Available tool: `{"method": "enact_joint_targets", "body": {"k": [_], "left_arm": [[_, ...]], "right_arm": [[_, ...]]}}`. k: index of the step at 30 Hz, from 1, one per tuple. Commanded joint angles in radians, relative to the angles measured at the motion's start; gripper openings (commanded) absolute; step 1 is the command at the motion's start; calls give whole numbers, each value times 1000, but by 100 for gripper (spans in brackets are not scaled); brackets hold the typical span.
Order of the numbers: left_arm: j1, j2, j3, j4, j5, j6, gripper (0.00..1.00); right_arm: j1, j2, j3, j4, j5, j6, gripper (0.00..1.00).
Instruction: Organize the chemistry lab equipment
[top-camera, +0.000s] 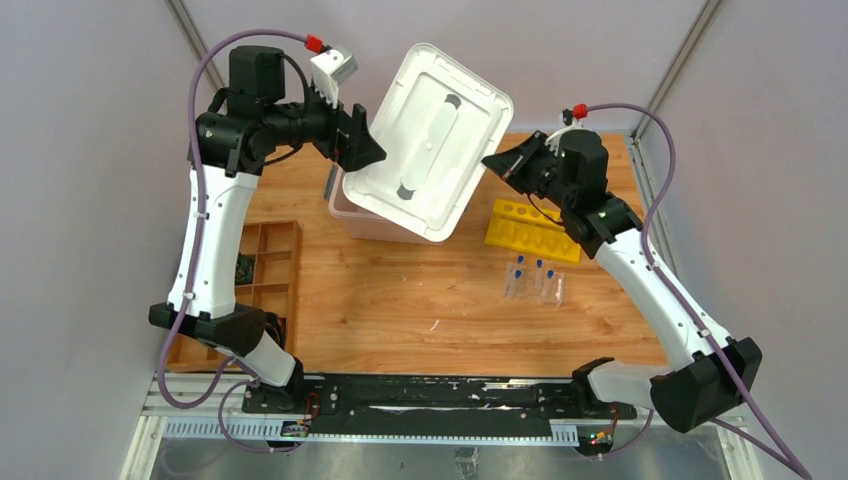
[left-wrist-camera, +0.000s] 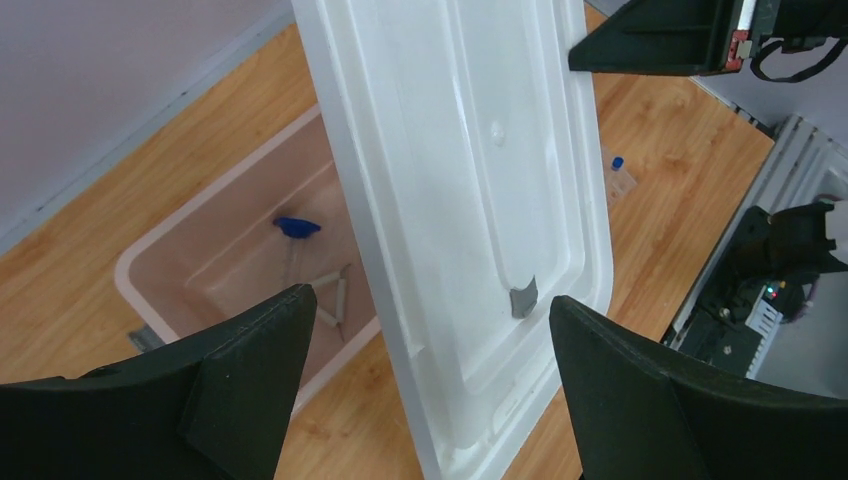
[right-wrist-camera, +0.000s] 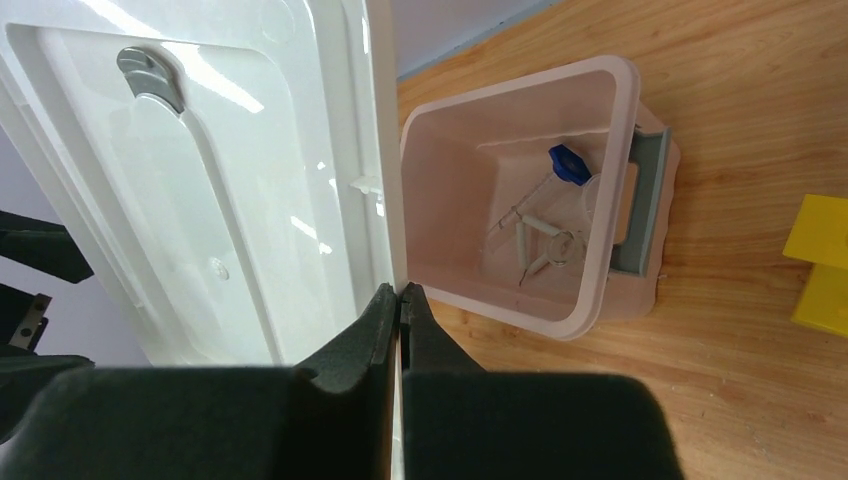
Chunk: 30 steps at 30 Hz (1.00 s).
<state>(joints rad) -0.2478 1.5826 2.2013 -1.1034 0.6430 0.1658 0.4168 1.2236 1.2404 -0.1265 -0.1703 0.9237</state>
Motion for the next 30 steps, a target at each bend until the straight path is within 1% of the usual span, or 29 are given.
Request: {"method": "enact_joint_targets", "body": {"k": [1,7,9,11,14,16,18,19,20,21,25,26,28,30], "left_arm": [[4,-18,-42,0,99,-52,91],[4,-22,-57,1,128,-58,87],[4,-27,-78,0,142,-62,82],[5,-28,-103,1,159,-69,75],[6,-32,-129,0,164,-70,61],[8,-31,-126,0,162,-67,54],[8,-23,-109,0,169,-77,44],[9,-18,-102,0,178,-84,39],[9,-13,-95,0,185,-90,34],[10,-11,-90,0,189,-92,29],[13,-20,-90,0,181,-64,3],[18,-27,-101,0,179,-49,0],[27,-41,-124,0,167,-11,0],[36,-53,-137,0,148,17,0]], "right_arm": [[15,-37,-2,65,-49,-25,0],[14,-45,0,74,-61,-27,0],[15,-47,1,80,-61,-22,0],[16,-49,-2,81,-53,-17,0],[17,-60,-18,93,-45,-13,0],[20,-69,-26,96,-40,-17,0],[24,-70,-27,94,-42,-26,0],[26,-68,-25,88,-42,-31,2],[26,-65,-23,87,-43,-36,7],[30,-64,-21,84,-42,-42,15],[43,-55,-9,72,-39,-65,44],[43,-52,-4,63,-42,-67,52],[43,-50,8,35,-45,-78,67],[43,-58,18,-14,-24,-86,78]]}}
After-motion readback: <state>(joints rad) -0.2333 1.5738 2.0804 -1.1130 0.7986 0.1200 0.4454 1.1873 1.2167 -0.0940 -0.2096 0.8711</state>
